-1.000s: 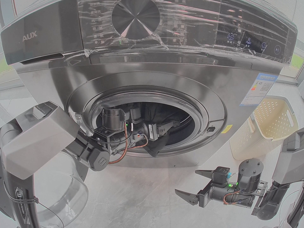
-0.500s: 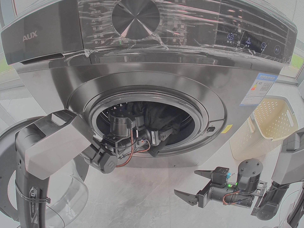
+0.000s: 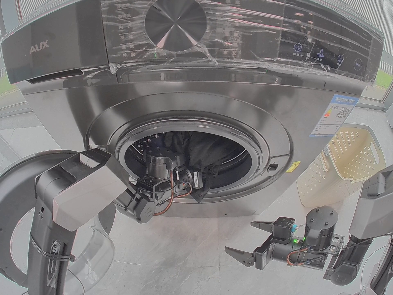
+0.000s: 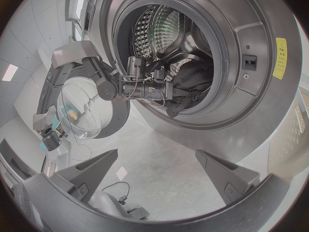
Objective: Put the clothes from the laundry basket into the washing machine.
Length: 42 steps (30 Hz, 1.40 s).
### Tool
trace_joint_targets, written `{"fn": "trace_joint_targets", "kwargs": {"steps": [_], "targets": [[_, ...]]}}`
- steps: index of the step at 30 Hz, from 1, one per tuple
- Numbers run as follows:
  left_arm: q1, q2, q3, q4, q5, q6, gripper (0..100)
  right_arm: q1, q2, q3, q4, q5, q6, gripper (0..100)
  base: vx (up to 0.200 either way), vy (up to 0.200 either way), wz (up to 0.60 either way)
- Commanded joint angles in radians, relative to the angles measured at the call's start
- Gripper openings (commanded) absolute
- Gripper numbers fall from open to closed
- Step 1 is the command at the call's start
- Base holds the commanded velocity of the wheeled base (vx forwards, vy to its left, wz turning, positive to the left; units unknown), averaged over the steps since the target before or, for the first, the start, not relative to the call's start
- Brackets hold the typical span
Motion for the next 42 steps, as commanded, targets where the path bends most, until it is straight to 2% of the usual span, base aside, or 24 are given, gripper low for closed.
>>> {"fn": "trace_joint_targets", "kwargs": {"steps": [1, 5, 8, 12, 19, 20, 21, 22, 32, 33, 38, 41, 42], "targets": [[0.011, 0.036, -0.063, -0.004, 0.008, -0.004, 0, 0.000, 0.002, -0.001, -0.001, 0.000, 0.000, 100, 0.000, 0.000, 0.00], [0.012, 0.040, -0.165, -0.028, 0.040, -0.014, 0, 0.000, 0.002, -0.002, -0.001, 0.000, 0.000, 100, 0.000, 0.000, 0.00], [0.017, 0.075, -0.277, -0.068, 0.084, -0.043, 0, 0.000, 0.000, -0.004, -0.001, 0.000, 0.000, 100, 0.000, 0.000, 0.00], [0.028, 0.148, -0.406, -0.104, 0.138, -0.043, 0, 0.000, 0.000, -0.007, -0.001, -0.001, 0.000, 100, 0.000, 0.000, 0.00], [0.029, 0.270, -0.667, -0.117, 0.170, -0.044, 0, 0.000, 0.000, -0.008, -0.001, -0.003, 0.000, 100, 0.000, 0.000, 0.00], [0.029, 0.270, -0.667, -0.117, 0.170, -0.044, 0, 0.000, 0.000, -0.008, -0.001, -0.003, 0.000, 100, 0.000, 0.000, 0.00], [0.029, 0.301, -0.730, -0.108, 0.189, -0.044, 0, 0.002, 0.000, -0.008, -0.001, -0.003, 0.000, 100, 0.000, 0.000, 0.00], [0.034, 0.310, -0.730, -0.105, 0.204, -0.044, 0, 0.002, 0.000, -0.008, -0.001, -0.003, 0.000, 100, 0.000, 0.000, 0.00], [0.043, 0.324, -0.730, -0.104, 0.207, -0.044, 0, 0.002, 0.000, -0.008, -0.001, -0.003, 0.000, 100, 0.000, 0.000, 0.00], [0.041, 0.322, -0.730, -0.104, 0.207, -0.044, 100, 0.000, 0.000, -0.008, -0.001, -0.003, 0.000, 100, 0.000, 0.000, 0.00], [0.035, 0.310, -0.730, -0.093, 0.212, -0.055, 100, 0.000, 0.000, -0.008, -0.001, -0.003, 0.000, 100, 0.000, 0.000, 0.00], [0.029, 0.174, -0.454, -0.065, 0.195, -0.066, 100, 0.000, 0.002, -0.007, -0.001, -0.003, 0.000, 100, 0.000, 0.000, 0.00], [0.029, 0.152, -0.417, -0.062, 0.189, -0.067, 100, 0.000, 0.002, -0.007, -0.001, -0.003, 0.000, 100, 0.000, 0.000, 0.00]]}}
